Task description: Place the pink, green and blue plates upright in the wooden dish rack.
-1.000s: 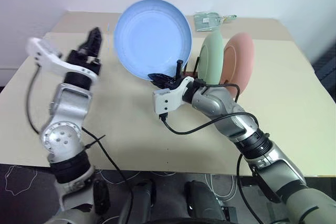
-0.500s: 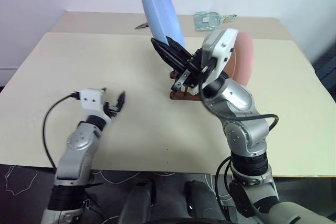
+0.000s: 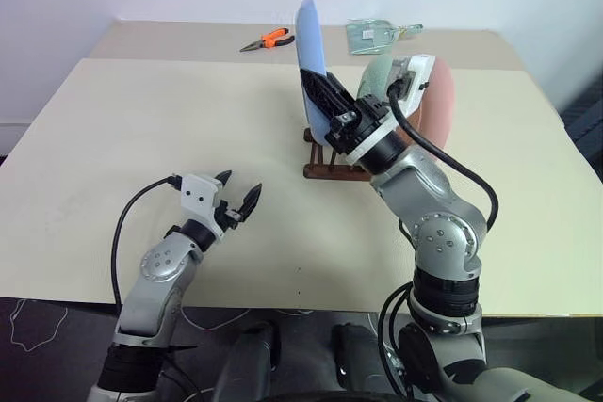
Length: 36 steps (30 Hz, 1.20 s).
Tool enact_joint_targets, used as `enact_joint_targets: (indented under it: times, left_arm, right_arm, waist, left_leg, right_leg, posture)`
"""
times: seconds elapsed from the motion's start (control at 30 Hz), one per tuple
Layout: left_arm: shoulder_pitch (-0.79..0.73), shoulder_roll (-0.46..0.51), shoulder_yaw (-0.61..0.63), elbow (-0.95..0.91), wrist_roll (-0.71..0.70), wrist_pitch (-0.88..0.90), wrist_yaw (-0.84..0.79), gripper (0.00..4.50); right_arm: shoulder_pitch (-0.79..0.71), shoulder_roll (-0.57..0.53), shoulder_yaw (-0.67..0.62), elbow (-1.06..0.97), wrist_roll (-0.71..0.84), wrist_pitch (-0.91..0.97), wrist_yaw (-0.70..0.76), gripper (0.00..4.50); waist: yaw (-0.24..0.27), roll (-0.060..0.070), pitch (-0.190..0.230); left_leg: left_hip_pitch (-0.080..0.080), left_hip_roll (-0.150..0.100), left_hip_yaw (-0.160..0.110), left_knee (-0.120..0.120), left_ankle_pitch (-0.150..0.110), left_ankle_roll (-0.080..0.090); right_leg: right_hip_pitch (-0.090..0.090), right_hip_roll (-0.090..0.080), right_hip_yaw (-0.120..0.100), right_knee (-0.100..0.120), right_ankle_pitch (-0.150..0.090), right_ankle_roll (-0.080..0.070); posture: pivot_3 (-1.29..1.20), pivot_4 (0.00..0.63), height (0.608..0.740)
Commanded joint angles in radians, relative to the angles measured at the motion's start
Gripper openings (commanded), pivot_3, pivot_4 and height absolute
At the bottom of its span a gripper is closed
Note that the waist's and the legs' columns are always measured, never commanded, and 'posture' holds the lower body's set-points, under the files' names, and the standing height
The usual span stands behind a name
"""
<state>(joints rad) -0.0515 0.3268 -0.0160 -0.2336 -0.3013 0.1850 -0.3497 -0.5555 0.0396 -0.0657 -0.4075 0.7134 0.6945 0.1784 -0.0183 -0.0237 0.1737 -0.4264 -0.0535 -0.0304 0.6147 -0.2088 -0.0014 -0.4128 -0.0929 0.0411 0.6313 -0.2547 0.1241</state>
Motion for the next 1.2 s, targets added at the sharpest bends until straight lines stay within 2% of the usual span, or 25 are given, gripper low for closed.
enact_joint_targets:
  times: [0.03,0.13,0.23,0.43,0.73,0.87,1.0,1.2]
  left_arm:
    - [0.001,-0.008,0.006,-0.050,0.003,-0.006,-0.011,3.55]
    - [0.005,-0.017,0.000,-0.057,0.009,0.000,-0.014,3.55]
    - [0.007,-0.026,-0.002,-0.059,0.015,0.003,-0.016,3.59]
    - [0.006,-0.035,0.001,-0.061,0.015,0.010,-0.018,3.59]
    - [0.005,-0.048,0.002,-0.067,0.022,0.019,-0.018,3.59]
    - [-0.006,-0.046,0.019,-0.059,0.026,0.022,-0.011,3.59]
    - [-0.007,-0.039,0.028,-0.036,0.018,0.022,-0.034,3.59]
    - [-0.024,-0.048,0.018,-0.011,0.030,0.013,-0.047,3.59]
  right_arm:
    - [-0.001,0.029,-0.028,0.001,0.036,0.009,-0.063,0.00]
    - [-0.015,0.042,-0.072,0.048,0.067,0.026,-0.114,0.00]
    - [-0.032,0.018,-0.078,0.078,0.064,0.028,-0.117,1.04]
    - [-0.082,-0.095,0.016,0.080,-0.067,-0.033,-0.040,4.02]
    - [-0.140,-0.329,0.166,0.039,-0.361,-0.220,0.119,4.02]
    - [-0.136,-0.446,0.077,0.036,-0.420,-0.274,0.143,4.02]
    - [-0.059,-0.552,-0.037,0.010,-0.339,-0.225,0.234,4.02]
    - [0.035,-0.573,-0.054,-0.018,-0.344,-0.257,0.269,4.02]
  waist:
    - [0.000,0.000,0.000]
    - [0.000,0.000,0.000]
    - [0.000,0.000,0.000]
    - [0.000,0.002,0.001]
    - [0.002,0.002,0.001]
    - [0.006,0.001,0.001]
    - [0.010,0.001,0.001]
    - [0.001,0.002,0.001]
  left_leg:
    - [0.000,0.000,0.000,0.000,0.000,0.000]
    - [0.000,0.000,0.000,0.000,0.000,0.000]
    - [0.000,0.000,0.000,0.000,0.000,0.000]
    - [0.000,0.000,0.001,0.000,0.000,0.001]
    - [0.000,0.000,0.001,0.001,0.000,0.001]
    - [0.000,0.000,0.001,0.001,0.000,0.001]
    - [0.000,0.000,0.001,0.001,0.000,0.001]
    - [0.000,0.000,0.001,0.001,0.000,0.002]
  right_leg:
    - [0.000,0.000,0.000,0.000,0.000,0.000]
    - [0.000,0.000,0.000,0.000,0.000,0.000]
    - [0.000,0.000,0.000,0.000,0.000,0.000]
    - [0.000,0.001,0.000,0.000,0.000,0.000]
    - [0.000,0.001,0.000,0.000,0.000,0.000]
    - [0.001,0.001,0.000,-0.001,0.000,0.000]
    - [0.002,0.000,-0.001,-0.002,0.000,0.000]
    - [0.003,0.000,0.000,-0.002,0.000,0.000]
  posture:
    - [0.00,0.150,0.738]
    - [0.00,0.150,0.738]
    - [0.00,0.150,0.738]
    - [0.00,0.150,0.738]
    - [0.00,0.150,0.738]
    - [0.00,0.150,0.738]
    - [0.00,0.150,0.738]
    - [0.00,0.150,0.738]
